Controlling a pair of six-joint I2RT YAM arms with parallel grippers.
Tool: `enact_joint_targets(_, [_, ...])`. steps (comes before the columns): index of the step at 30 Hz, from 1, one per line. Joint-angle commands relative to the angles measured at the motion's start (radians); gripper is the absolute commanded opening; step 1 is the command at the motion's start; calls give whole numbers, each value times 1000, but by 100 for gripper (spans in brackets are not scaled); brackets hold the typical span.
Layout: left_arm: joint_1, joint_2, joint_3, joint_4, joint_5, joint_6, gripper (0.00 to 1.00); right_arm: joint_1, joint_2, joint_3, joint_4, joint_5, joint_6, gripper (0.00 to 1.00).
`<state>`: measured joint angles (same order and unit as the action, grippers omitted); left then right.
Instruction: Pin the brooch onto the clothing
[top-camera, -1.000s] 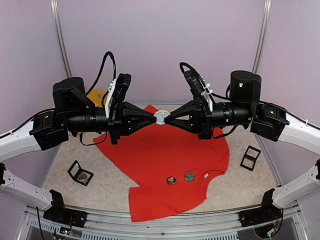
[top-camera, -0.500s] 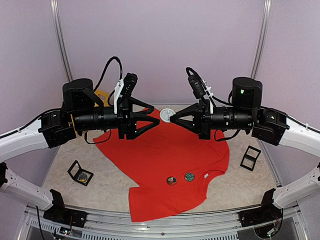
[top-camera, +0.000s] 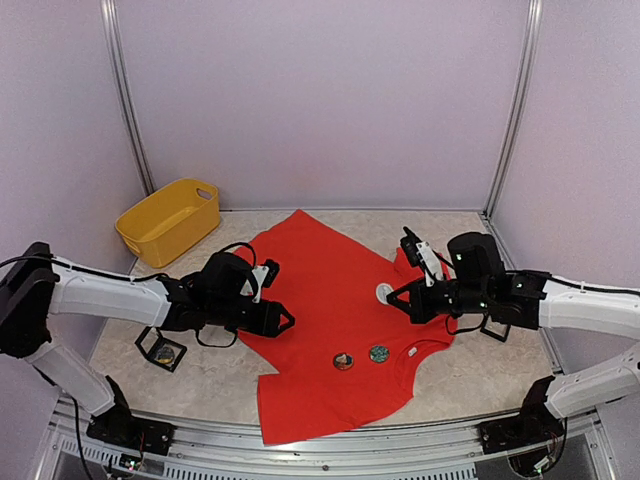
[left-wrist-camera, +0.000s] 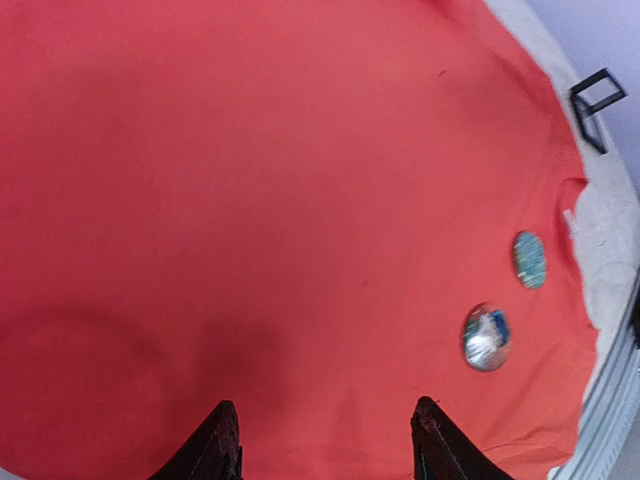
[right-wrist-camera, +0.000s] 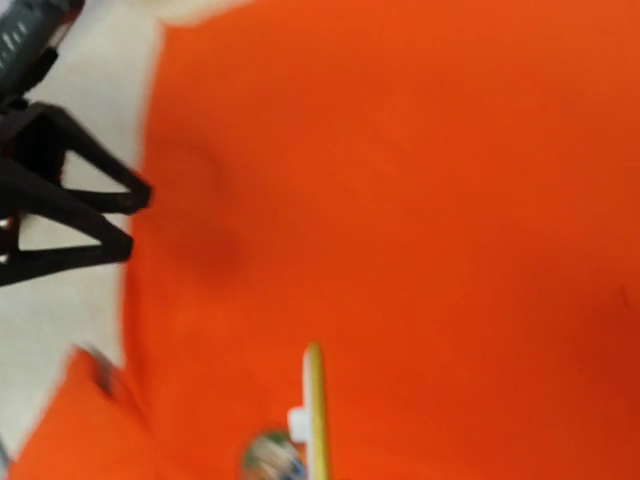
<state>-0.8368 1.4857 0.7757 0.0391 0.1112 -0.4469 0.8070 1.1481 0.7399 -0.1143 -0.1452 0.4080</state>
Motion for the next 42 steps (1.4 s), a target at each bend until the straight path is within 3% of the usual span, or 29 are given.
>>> enact_joint_targets(1, [15,82,-82,56,-134,-142,54,-31,-36,-115,75,15,44,0])
enact_joint_targets(6, [18,117,-169,3,-253,-237,54,-82,-65,-179,106,-22,20,0])
enact_joint_targets(14, [7,-126,-339,-64,-371,-348,55,-129,-37,-190,157,-80,-81,0])
enact_joint_targets(18, [-83,-254,-316,8,-405,-184,61,-130,3,-183,206,-82,-153,0])
enact_joint_targets(21, [-116,-263,-252,77,-305,39,63,-131,50,-161,261,-96,-215,0])
enact_joint_targets(25, [-122,-123,-121,117,-122,274,59,-135,128,-109,336,-101,-280,0])
enact_joint_targets(32, [-121,259,151,24,113,571,55,-155,320,25,365,-141,-362,0])
enact_joint_targets(42, [-93,462,278,-31,95,712,57,-162,410,50,386,-183,-397,0])
